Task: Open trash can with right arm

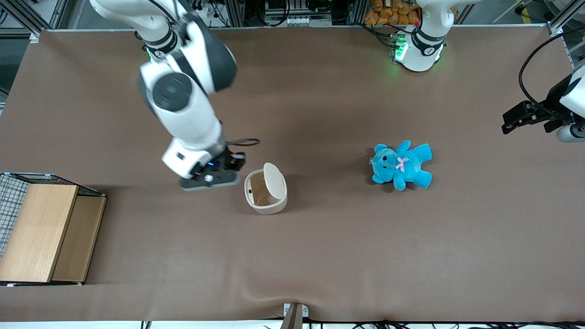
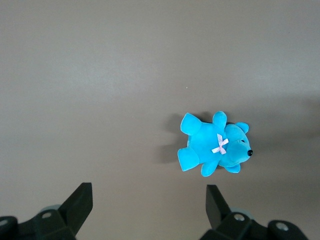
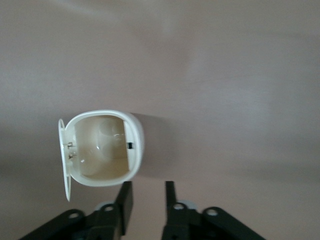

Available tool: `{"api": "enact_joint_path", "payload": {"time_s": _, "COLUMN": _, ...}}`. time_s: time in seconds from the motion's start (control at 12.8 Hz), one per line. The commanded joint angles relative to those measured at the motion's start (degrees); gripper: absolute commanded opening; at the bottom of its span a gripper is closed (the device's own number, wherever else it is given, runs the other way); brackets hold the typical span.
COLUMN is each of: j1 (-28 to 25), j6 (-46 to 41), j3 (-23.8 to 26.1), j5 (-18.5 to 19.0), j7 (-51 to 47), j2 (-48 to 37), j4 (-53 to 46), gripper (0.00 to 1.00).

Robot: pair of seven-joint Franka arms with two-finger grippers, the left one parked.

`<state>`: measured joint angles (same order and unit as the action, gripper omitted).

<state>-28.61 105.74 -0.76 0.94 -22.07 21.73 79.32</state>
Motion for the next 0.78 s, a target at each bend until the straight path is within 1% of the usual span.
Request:
{"api": "enact_joint_path", "payload": {"time_s": 0.0, "j1": 3.11, "j6": -6.65, "j3": 0.41, "j5": -0.07, "j7": 0.45, "j2": -7.46, "j4": 2.15, "gripper": 1.00}}
{"api": "enact_joint_path", "payload": {"time_s": 0.16, "j1": 6.18, "j6": -11.15, "j3": 0.06, "j5": 0.37, "j7": 1.76, "j2": -11.86, "j4": 2.59, "gripper": 1.00}}
{"api": "enact_joint_path", "payload": {"time_s": 0.23, "j1": 7.24, "j6": -13.34, "j3": -1.51, "j5": 0.37, "j7": 3.25, "j2": -14.14, "j4": 3.20, "gripper": 1.00}}
{"api": "enact_joint_path", "payload": {"time_s": 0.31, "j1": 8.47, "j6": -14.58, "j3": -3.35, "j5": 0.37, "j7": 6.48, "j2": -16.43, "j4": 3.90, "gripper": 1.00}}
{"api": "enact_joint_path", "payload": {"time_s": 0.47, "j1": 12.77, "j6": -16.52, "j3": -4.86, "j5": 0.20, "j7": 16.93, "j2": -20.13, "j4": 5.48, "gripper": 1.00}}
{"api": "enact_joint_path", "payload": {"time_s": 0.55, "j1": 14.36, "j6": -16.61, "j3": -5.65, "j5": 0.11, "j7": 18.71, "j2": -21.80, "j4": 6.36, "gripper": 1.00}}
{"api": "enact_joint_path", "payload": {"time_s": 0.7, "j1": 16.47, "j6": -17.66, "j3": -7.23, "j5": 0.11, "j7": 19.35, "j2": -23.39, "j4": 6.99, "gripper": 1.00}}
